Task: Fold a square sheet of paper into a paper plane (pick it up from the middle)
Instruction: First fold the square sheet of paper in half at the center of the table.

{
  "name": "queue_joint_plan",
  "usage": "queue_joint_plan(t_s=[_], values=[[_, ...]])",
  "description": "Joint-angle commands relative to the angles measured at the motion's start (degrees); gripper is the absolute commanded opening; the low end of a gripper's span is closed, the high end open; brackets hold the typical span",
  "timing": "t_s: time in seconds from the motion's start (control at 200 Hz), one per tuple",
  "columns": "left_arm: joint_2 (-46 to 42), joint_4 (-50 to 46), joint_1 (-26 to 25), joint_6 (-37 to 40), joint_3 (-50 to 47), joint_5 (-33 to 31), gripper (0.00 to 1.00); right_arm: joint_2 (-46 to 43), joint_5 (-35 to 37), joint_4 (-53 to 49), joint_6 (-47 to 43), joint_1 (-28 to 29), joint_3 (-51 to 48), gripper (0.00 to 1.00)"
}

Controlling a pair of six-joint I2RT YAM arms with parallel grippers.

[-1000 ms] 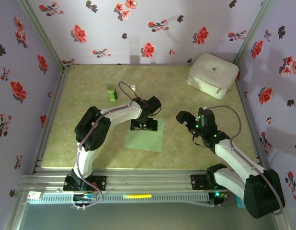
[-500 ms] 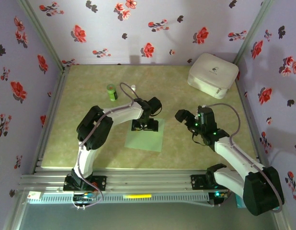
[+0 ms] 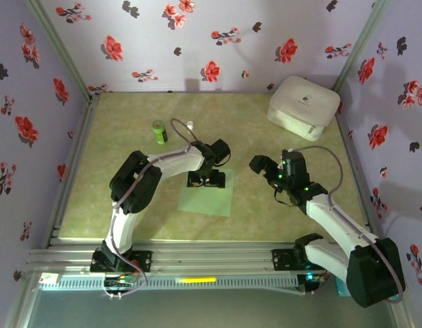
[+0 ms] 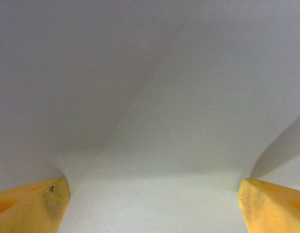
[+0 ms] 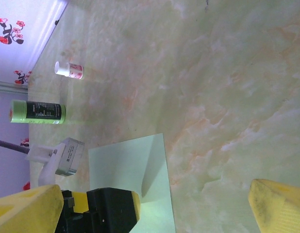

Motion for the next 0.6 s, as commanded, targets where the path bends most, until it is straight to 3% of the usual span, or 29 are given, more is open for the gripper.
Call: queue_joint_plan(t_s=[0.0, 0.595], values=[[2.09, 0.86, -0.06, -1.37, -3.55, 1.08, 0.91, 0.40, -0.04, -1.87, 0.21, -0.44, 1.05, 0.99], [0.61, -3.74, 0.39, 0.51, 1.70, 1.00, 0.91, 0.30, -0.06, -2.22, 0.46, -0.42, 1.52, 0.99]])
